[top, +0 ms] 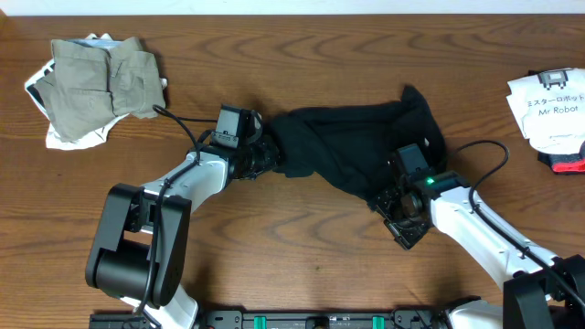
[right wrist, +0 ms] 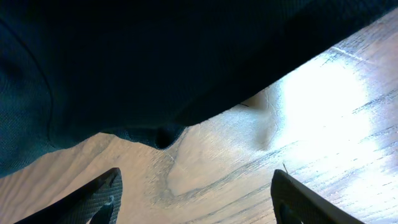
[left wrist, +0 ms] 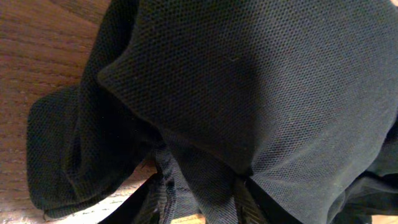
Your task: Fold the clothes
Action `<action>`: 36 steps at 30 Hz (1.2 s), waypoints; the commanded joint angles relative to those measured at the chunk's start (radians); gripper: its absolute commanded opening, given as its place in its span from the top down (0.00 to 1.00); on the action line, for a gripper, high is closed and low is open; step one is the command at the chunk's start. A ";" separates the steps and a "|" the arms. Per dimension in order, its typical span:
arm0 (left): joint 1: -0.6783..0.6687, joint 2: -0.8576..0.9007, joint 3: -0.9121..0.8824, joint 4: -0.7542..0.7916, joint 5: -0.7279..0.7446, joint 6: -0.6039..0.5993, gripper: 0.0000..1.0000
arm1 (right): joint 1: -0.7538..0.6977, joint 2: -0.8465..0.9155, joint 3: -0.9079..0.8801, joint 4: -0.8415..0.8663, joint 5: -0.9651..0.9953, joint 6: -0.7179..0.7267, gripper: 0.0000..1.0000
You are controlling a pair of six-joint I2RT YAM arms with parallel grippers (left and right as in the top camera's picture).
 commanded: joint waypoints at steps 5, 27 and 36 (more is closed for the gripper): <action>0.000 0.014 0.002 -0.003 -0.009 0.002 0.62 | 0.012 0.007 -0.007 0.000 0.089 0.048 0.27; 0.000 0.014 -0.003 -0.003 -0.012 0.002 0.62 | 0.012 0.047 -0.007 0.108 0.143 0.080 0.27; 0.000 0.014 -0.003 -0.010 -0.012 0.010 0.62 | 0.012 0.101 -0.007 0.154 0.131 0.076 0.31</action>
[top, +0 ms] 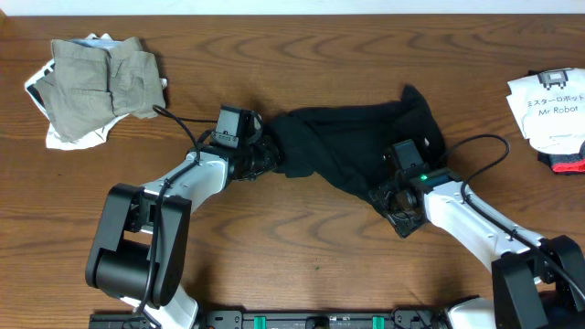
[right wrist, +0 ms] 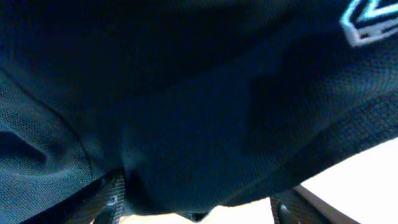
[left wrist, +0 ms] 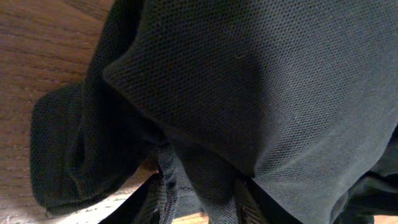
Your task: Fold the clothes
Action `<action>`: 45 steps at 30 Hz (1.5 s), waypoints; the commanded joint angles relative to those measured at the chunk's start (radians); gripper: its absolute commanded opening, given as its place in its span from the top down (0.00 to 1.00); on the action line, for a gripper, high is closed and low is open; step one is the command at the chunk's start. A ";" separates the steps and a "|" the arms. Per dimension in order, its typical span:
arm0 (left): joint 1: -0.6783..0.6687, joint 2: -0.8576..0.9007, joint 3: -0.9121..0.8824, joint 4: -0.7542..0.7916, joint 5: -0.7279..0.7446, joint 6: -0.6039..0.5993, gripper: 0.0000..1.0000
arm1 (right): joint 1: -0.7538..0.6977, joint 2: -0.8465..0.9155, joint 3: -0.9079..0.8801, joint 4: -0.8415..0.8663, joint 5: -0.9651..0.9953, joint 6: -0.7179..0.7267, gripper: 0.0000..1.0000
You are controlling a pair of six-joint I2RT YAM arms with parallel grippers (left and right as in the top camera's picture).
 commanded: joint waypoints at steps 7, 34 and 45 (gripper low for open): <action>0.000 0.014 -0.003 -0.008 -0.009 0.009 0.62 | 0.012 0.025 -0.008 0.006 0.018 0.008 0.64; 0.000 -0.130 -0.003 -0.094 0.048 0.047 0.94 | 0.011 -0.329 0.001 -0.051 0.012 -0.235 0.99; 0.000 -0.359 -0.003 -0.208 0.048 0.067 0.94 | 0.008 -0.497 0.004 -0.095 0.018 -0.262 0.99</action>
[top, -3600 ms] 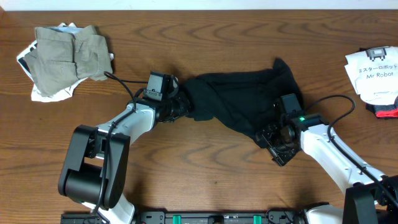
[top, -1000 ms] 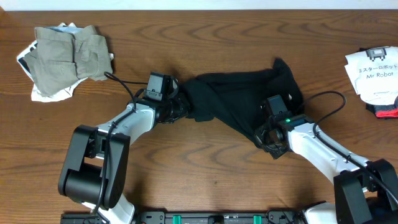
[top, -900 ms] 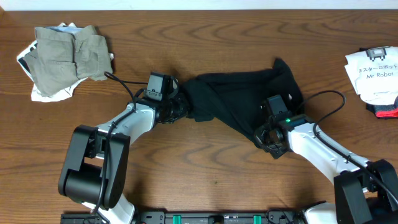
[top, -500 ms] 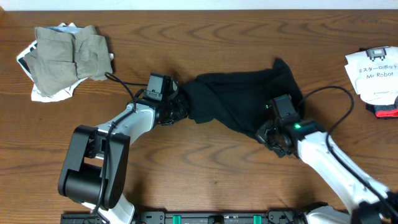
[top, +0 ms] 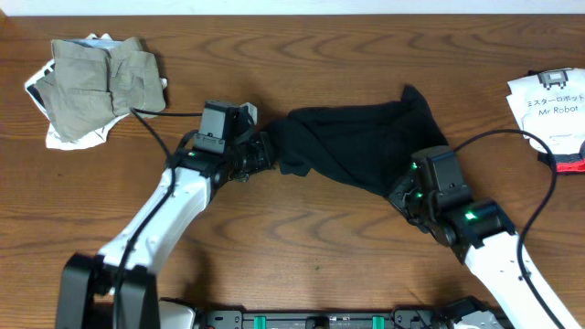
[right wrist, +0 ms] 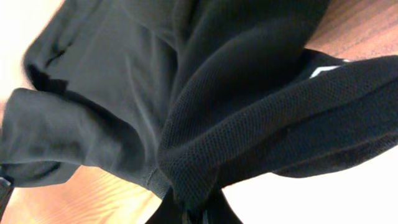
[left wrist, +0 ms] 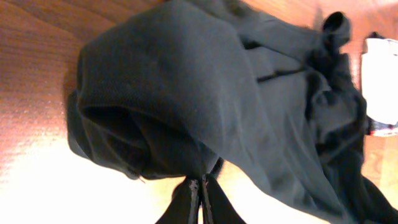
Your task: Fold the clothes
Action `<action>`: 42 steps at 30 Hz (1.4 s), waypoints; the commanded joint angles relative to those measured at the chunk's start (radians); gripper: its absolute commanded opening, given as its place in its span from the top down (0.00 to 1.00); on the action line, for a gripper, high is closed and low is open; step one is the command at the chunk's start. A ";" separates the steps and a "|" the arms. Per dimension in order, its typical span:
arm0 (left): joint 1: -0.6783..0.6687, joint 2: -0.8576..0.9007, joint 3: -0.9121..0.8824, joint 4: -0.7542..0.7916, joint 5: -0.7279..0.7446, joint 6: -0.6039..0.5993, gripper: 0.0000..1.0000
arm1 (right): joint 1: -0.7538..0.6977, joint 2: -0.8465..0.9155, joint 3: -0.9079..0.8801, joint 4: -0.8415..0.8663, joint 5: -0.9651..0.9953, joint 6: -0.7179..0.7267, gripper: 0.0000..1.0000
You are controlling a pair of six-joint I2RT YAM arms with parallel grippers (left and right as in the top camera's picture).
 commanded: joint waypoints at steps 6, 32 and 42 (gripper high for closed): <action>0.000 -0.183 -0.002 -0.115 0.004 0.057 0.94 | -0.019 -0.101 0.113 -0.150 0.072 -0.108 0.99; 0.000 -0.746 0.190 -0.551 -0.101 0.137 0.94 | -0.142 -0.101 0.778 -0.619 0.190 -0.431 0.99; 0.000 -0.745 0.352 -0.674 -0.182 0.169 0.94 | -0.142 -0.101 0.887 -0.628 0.244 -0.462 0.99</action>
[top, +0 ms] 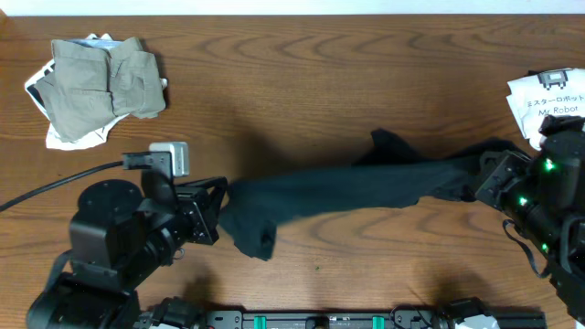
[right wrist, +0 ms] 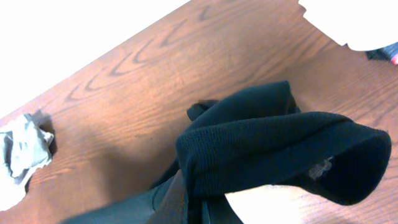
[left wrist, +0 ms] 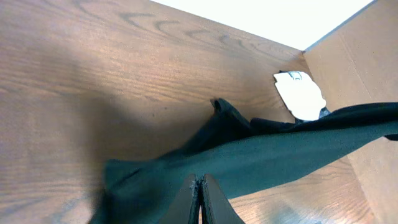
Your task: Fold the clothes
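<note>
A black garment (top: 352, 194) hangs stretched in a long band above the wooden table (top: 302, 73), held at both ends. My left gripper (top: 222, 208) is shut on its left end, where a loose flap droops down (top: 249, 233). My right gripper (top: 475, 183) is shut on its right end. In the left wrist view the cloth (left wrist: 249, 155) runs away from the closed fingers (left wrist: 199, 193) toward the right. A thick rolled fold (right wrist: 280, 155) fills the right wrist view, above my right gripper (right wrist: 198, 208).
A folded khaki garment (top: 101, 78) lies on white paper at the table's far left corner. A white sheet printed "Mr Robot" (top: 547, 105) with a red and dark item lies at the right edge. A cardboard wall (left wrist: 367, 56) shows in the left wrist view.
Both arms have pulled apart and risen: the left gripper is now further left and nearer the front, the right one further right. The black garment has gone from a bunched heap on the table to a taut lifted band.
At first the black garment lay crumpled mid-table, the left gripper at its left edge and the right gripper open beside its lower right edge. Then the right gripper was over the cloth. Later both were shut on it. Now it hangs stretched between them.
</note>
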Action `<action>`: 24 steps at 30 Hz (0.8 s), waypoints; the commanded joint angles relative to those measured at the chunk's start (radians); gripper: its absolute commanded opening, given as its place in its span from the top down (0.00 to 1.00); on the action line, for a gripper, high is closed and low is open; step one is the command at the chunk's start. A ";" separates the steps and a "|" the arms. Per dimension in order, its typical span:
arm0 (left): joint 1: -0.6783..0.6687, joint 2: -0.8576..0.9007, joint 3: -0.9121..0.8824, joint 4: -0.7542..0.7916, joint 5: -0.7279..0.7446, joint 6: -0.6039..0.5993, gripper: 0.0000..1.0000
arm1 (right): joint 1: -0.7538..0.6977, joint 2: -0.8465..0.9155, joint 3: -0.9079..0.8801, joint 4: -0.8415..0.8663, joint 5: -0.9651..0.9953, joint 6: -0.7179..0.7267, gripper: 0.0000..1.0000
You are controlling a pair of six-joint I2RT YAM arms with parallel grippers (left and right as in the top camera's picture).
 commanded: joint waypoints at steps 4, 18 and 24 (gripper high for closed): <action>0.000 0.000 0.112 -0.037 -0.037 0.037 0.94 | -0.010 -0.008 0.096 -0.005 0.071 -0.031 0.99; 0.000 0.078 0.127 -0.175 0.169 0.042 0.02 | -0.010 0.072 0.112 -0.059 0.072 -0.031 0.99; -0.017 0.162 0.118 -0.253 0.235 0.058 0.02 | -0.010 0.121 0.112 -0.048 0.072 -0.027 0.98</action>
